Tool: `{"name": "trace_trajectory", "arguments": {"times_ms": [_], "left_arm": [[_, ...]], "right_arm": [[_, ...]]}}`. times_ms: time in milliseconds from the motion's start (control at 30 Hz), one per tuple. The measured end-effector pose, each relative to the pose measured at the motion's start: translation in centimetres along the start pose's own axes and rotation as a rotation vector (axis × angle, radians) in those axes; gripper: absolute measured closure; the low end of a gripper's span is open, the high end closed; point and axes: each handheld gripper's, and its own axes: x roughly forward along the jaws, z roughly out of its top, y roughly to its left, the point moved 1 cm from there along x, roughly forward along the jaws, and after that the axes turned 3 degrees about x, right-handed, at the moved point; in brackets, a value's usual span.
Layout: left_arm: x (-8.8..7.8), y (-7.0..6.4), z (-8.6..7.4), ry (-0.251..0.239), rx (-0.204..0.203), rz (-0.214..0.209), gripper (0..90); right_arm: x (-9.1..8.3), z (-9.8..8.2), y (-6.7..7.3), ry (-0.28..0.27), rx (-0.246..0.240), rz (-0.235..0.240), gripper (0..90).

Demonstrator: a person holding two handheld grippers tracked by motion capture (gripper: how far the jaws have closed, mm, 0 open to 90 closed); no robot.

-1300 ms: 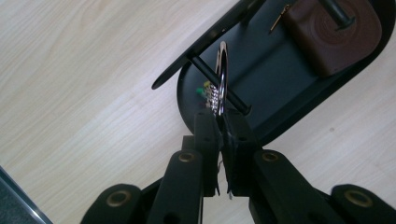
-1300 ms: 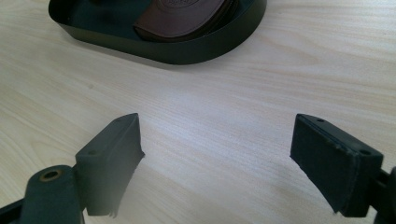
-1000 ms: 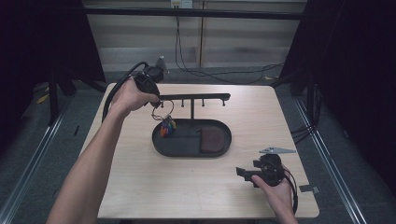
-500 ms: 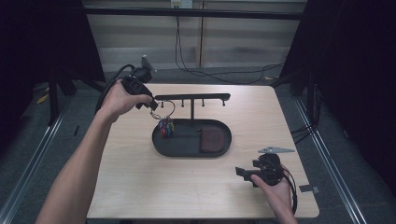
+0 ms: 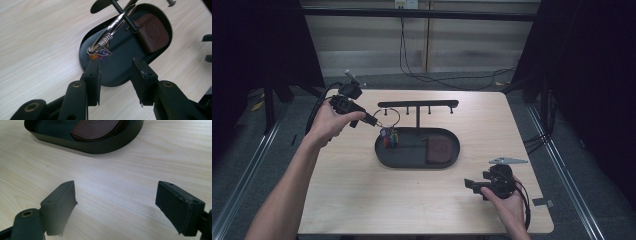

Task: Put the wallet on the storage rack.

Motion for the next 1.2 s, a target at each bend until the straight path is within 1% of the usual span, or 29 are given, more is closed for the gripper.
{"name": "trace_trajectory", "arguments": {"times_ms": [33, 100, 133, 167, 200, 267, 300, 333, 367, 500, 533, 567, 600, 700, 733, 767, 800, 833, 867, 900, 933, 967, 1033, 1067, 1100, 1167, 1200], "left_arm": [[0.0, 0.0, -0.2, -0.008, 0.011, -0.005, 59.3], [0.4, -0.2, -1.0, -0.032, 0.015, -0.022, 58.4], [0.5, -0.2, -1.4, -0.035, 0.027, -0.031, 57.3], [0.7, -0.3, -1.8, -0.046, 0.034, -0.032, 55.7], [0.8, -0.3, -2.2, -0.052, 0.050, -0.025, 53.9], [1.2, -0.2, -3.2, -0.088, 0.053, -0.038, 52.4], [1.2, -0.1, -3.6, -0.096, 0.048, -0.036, 52.4], [1.4, 0.0, -4.0, -0.113, 0.041, -0.033, 51.7], [1.7, 0.2, -4.6, -0.134, 0.023, -0.039, 50.5], [2.0, 0.4, -6.0, -0.163, 0.032, -0.024, 47.4], [2.0, 0.4, -6.4, -0.179, 0.033, -0.017, 45.3], [2.1, 0.3, -6.7, -0.188, 0.041, -0.021, 43.5], [2.1, 0.2, -7.1, -0.202, 0.053, -0.016, 42.2], [2.3, -0.2, -8.0, -0.219, 0.067, 0.008, 34.4], [2.3, -0.3, -8.2, -0.226, 0.078, 0.014, 33.8], [2.3, -0.5, -8.5, -0.239, 0.081, 0.027, 32.3], [2.3, -0.7, -8.8, -0.247, 0.084, 0.032, 29.0], [2.3, -0.9, -9.0, -0.254, 0.088, 0.027, 26.2], [2.2, -1.0, -9.3, -0.267, 0.091, 0.037, 24.5], [2.1, -1.2, -9.5, -0.278, 0.092, 0.038, 23.8], [2.1, -1.5, -10.0, -0.300, 0.099, 0.037, 23.3], [2.0, -1.8, -10.4, -0.317, 0.098, 0.041, 23.2], [2.1, -2.3, -11.2, -0.328, 0.121, 0.043, 21.2], [2.2, -2.5, -11.5, -0.329, 0.125, 0.037, 21.1], [2.2, -2.6, -11.9, -0.341, 0.129, 0.028, 20.2], [2.2, -2.8, -12.7, -0.354, 0.123, 0.029, 18.1], [2.2, -2.8, -13.1, -0.364, 0.120, 0.044, 15.1]], "right_arm": [[0.0, 0.0, 0.0, 0.000, 0.000, 0.000, 16.4], [0.0, 0.0, 0.0, 0.001, 0.006, -0.002, 16.4], [-0.1, 0.0, 0.0, 0.001, 0.006, -0.002, 16.4], [-0.1, 0.0, 0.0, 0.000, 0.005, -0.002, 16.4], [-0.1, 0.0, 0.0, 0.001, 0.006, -0.002, 16.4], [-0.1, -0.1, -0.1, 0.000, 0.006, -0.002, 16.4], [-0.2, -0.1, -0.1, -0.002, 0.003, -0.002, 16.4], [-0.2, -0.1, -0.2, -0.003, 0.009, -0.002, 16.4], [-0.2, -0.1, -0.2, -0.005, 0.016, 0.000, 16.4], [0.0, -0.2, -0.3, 0.004, 0.016, 0.000, 16.4], [-0.1, -0.2, -0.3, 0.004, 0.016, 0.000, 16.4], [-0.1, -0.2, -0.3, 0.002, 0.016, -0.001, 16.4], [-0.1, -0.2, -0.3, 0.002, 0.017, -0.002, 16.4], [-0.2, -0.2, -0.4, 0.000, 0.020, -0.006, 16.4], [-0.2, -0.3, -0.4, 0.000, 0.021, -0.006, 16.4], [-0.3, -0.3, -0.4, -0.003, 0.016, -0.006, 16.4], [-0.3, -0.3, -0.3, -0.002, 0.017, -0.005, 16.4], [-0.3, -0.3, -0.2, -0.002, 0.019, -0.008, 16.4], [-0.4, -0.3, -0.2, -0.006, 0.015, -0.011, 16.4], [-0.4, -0.3, -0.2, -0.008, 0.013, -0.008, 16.4], [-0.4, -0.3, -0.2, -0.008, 0.014, -0.009, 16.4], [-0.4, -0.3, -0.2, -0.008, 0.015, -0.009, 16.4], [-0.4, -0.4, -0.2, -0.006, 0.019, -0.010, 16.4], [-0.4, -0.4, -0.2, -0.006, 0.017, -0.009, 16.4], [-0.3, -0.4, -0.3, -0.002, 0.017, -0.010, 16.4], [-0.4, -0.4, -0.3, -0.004, 0.018, -0.012, 16.4], [-0.4, -0.4, -0.3, -0.006, 0.016, -0.011, 16.4]]}}
